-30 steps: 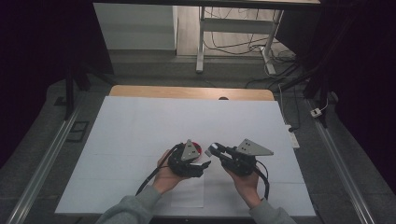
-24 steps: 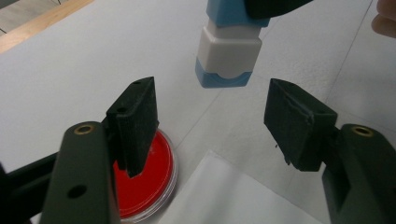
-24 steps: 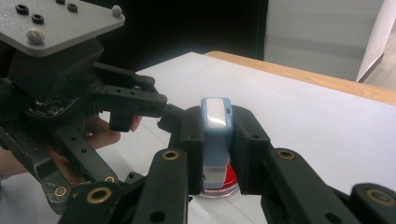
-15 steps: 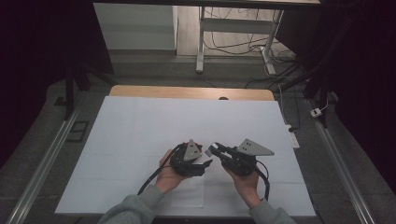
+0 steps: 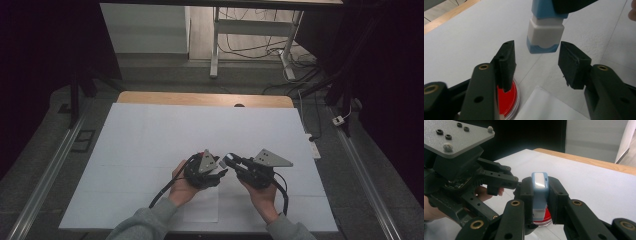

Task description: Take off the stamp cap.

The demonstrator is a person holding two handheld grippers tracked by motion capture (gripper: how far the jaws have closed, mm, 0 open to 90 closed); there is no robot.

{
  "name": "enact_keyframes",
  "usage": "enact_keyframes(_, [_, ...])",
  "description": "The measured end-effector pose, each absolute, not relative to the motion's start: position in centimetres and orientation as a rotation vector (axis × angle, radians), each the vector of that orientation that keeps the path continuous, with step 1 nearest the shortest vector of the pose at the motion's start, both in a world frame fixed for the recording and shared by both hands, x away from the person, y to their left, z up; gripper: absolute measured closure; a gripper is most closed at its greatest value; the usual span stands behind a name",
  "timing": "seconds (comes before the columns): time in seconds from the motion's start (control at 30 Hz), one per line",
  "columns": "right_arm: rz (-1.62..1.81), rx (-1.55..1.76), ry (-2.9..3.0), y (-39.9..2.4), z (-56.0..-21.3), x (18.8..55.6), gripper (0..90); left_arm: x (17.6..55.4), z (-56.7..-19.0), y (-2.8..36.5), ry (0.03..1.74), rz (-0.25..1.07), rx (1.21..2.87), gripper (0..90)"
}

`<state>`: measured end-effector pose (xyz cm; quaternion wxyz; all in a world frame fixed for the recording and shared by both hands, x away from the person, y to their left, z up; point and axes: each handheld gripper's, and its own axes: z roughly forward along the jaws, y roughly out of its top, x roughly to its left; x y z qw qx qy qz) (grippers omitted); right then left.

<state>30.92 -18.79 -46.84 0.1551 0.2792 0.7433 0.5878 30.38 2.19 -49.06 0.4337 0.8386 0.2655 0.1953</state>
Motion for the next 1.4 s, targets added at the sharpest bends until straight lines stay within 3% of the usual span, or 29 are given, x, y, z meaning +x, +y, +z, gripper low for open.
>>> enact_keyframes(0.8, [1.723,0.862,2.106,-19.0,-47.1,31.12,75.5,30.07,-49.09,1.6,0.622,0.562,2.1,62.9])
enact_keyframes(1.4, [1.743,0.922,2.103,-19.04,-47.39,31.25,75.6,29.97,-49.3,1.49,0.597,0.593,2.129,65.0])
